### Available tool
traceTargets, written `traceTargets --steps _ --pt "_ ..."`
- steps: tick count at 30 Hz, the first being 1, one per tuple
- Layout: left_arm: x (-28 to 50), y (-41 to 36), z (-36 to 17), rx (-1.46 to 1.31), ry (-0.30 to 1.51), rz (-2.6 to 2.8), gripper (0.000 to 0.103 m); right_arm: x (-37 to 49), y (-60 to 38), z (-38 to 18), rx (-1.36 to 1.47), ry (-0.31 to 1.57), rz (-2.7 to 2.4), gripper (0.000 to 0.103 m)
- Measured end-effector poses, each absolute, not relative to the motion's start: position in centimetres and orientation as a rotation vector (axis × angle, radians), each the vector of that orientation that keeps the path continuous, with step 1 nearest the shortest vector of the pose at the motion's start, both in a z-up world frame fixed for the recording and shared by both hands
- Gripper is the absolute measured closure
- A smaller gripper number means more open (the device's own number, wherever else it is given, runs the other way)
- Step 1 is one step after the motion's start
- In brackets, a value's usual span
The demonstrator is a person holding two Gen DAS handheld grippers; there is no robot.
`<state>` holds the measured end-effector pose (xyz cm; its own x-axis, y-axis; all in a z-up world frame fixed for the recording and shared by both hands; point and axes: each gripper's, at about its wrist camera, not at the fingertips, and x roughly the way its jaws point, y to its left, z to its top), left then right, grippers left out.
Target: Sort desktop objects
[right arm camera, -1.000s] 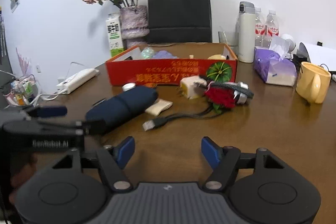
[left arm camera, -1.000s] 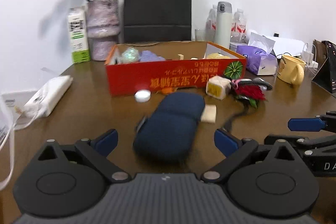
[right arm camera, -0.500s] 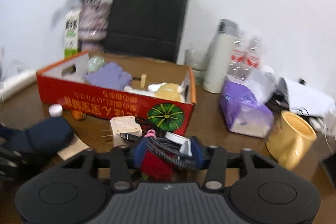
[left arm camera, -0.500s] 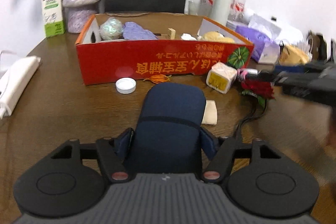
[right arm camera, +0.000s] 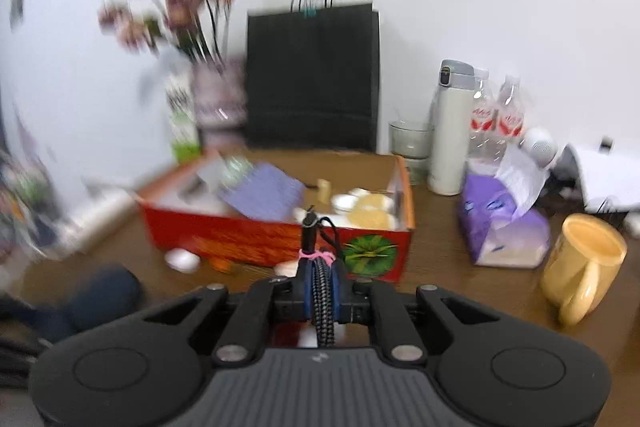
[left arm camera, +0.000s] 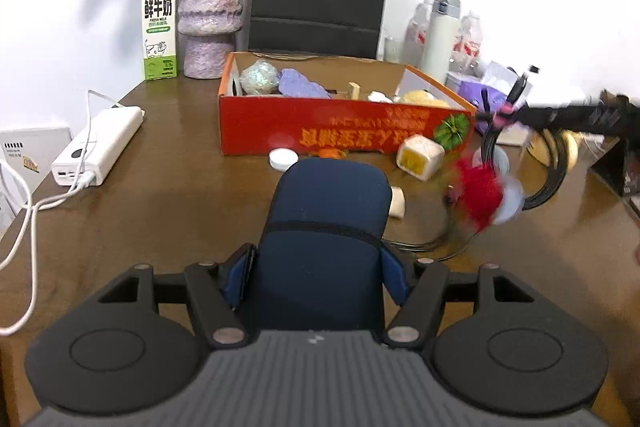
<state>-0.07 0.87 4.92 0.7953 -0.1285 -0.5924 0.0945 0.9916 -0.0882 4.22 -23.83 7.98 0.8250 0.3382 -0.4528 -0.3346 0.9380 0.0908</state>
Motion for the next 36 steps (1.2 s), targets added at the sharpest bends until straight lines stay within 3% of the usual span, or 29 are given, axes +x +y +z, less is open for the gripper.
traceTargets --steps 7,10,18,22,28,30,31,36 --pt "-3.8 0.3 3.4 -0.069 0.684 -0.163 0.037 -1.1 -26.6 5.9 0.289 0.586 0.518 0.095" --pt "-4.7 0.2 3.0 -0.060 0.676 -0.146 0.037 -2.1 -26.4 2.7 0.221 0.669 0.392 0.093" --pt "-7.2 1.3 5.1 -0.073 0.599 -0.125 0.037 -4.0 -25.9 1.7 0.007 0.605 0.186 0.087" --pt "-7.6 1.6 4.7 -0.017 0.647 -0.072 0.037 -6.8 -25.0 3.7 0.017 0.511 0.359 0.070" --pt "-7.3 1.5 2.6 -0.017 0.719 -0.071 0.035 -8.4 -19.0 1.9 -0.177 0.567 0.524 0.051" --pt "-7.4 1.0 2.5 0.019 0.702 -0.062 0.034 -7.7 -17.4 0.8 -0.248 0.597 0.492 0.051" --pt "-7.4 0.8 2.4 0.032 0.699 -0.061 0.034 -7.2 -17.0 0.3 -0.252 0.624 0.487 0.066" --pt "-7.4 0.7 2.2 0.032 0.696 -0.059 0.035 -7.5 -18.1 1.3 -0.239 0.731 0.449 0.066"
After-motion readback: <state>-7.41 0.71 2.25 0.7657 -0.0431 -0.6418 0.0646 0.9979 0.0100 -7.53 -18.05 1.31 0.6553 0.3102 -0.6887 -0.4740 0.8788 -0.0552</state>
